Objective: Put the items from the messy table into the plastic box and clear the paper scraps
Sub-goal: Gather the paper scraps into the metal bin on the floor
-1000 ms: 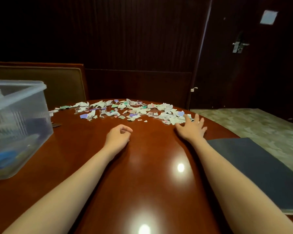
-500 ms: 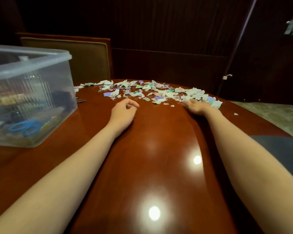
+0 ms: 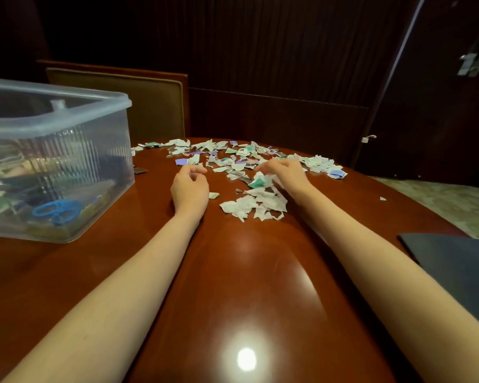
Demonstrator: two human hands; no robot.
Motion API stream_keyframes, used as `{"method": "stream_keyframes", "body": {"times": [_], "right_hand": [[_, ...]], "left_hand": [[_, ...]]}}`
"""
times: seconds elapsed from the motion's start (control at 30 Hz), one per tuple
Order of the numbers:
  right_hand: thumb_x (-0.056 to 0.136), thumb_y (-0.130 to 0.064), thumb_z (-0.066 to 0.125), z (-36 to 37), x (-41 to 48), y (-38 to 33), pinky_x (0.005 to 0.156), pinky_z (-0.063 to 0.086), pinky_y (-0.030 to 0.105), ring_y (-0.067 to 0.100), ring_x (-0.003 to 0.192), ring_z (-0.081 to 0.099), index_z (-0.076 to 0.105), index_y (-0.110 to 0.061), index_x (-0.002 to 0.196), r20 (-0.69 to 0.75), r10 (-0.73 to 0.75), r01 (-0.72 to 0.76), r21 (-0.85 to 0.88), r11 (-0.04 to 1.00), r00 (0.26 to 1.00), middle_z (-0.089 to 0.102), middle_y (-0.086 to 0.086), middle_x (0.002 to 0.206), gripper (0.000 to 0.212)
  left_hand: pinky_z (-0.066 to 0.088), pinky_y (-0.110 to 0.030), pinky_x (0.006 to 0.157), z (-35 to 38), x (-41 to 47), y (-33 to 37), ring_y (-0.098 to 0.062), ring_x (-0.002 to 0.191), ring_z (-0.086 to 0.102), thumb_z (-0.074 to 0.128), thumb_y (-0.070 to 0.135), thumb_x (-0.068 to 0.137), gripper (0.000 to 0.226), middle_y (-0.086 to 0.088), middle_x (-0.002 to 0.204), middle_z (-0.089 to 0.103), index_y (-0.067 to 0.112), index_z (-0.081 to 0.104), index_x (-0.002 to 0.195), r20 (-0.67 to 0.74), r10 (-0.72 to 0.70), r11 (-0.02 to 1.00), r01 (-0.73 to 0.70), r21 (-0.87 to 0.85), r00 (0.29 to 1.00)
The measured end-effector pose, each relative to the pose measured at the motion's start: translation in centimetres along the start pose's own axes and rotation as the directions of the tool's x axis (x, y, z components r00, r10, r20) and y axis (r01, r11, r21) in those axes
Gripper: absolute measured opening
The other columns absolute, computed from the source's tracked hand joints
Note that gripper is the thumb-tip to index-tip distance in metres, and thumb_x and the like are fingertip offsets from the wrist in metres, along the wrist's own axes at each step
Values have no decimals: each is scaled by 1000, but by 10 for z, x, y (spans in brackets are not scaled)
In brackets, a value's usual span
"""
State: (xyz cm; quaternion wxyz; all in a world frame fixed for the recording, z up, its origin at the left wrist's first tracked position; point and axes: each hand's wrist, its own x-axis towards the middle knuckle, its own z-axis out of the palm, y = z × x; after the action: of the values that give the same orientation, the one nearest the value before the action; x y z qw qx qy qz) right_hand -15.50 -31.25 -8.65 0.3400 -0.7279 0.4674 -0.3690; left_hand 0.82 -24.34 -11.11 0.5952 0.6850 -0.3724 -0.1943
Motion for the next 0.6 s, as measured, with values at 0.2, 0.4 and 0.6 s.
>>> {"method": "stream_keyframes", "body": {"times": [0.2,0.4,0.6], "right_hand": [[103,-32,23,17,28,34,115,22,49,22,138,32,41,-18,141,123,85,-1,-561,828,989,37,3,149,44],[104,-29,22,50,-14,-10,117,23,38,17,136,36,42,-15,140,456,-45,222,-343,913,889,39,3,148,44],[95,-13,38,55,-49,-28,89,47,23,20,105,60,67,-2,102,141,97,-145,388,910,985,65,12,114,32]], "left_hand": [[34,-38,108,6,1,-7,-23,131,40,35,22,100,37,-5,142,45,18,48,134,237,137,914,-215,343,962],[-1,-48,117,7,-2,-6,-31,146,11,18,31,101,49,-9,155,25,21,27,148,308,-41,810,-149,567,950],[25,-44,115,-21,-27,4,-21,139,34,15,22,104,44,-2,151,35,22,32,145,536,60,762,-385,521,842]]}}
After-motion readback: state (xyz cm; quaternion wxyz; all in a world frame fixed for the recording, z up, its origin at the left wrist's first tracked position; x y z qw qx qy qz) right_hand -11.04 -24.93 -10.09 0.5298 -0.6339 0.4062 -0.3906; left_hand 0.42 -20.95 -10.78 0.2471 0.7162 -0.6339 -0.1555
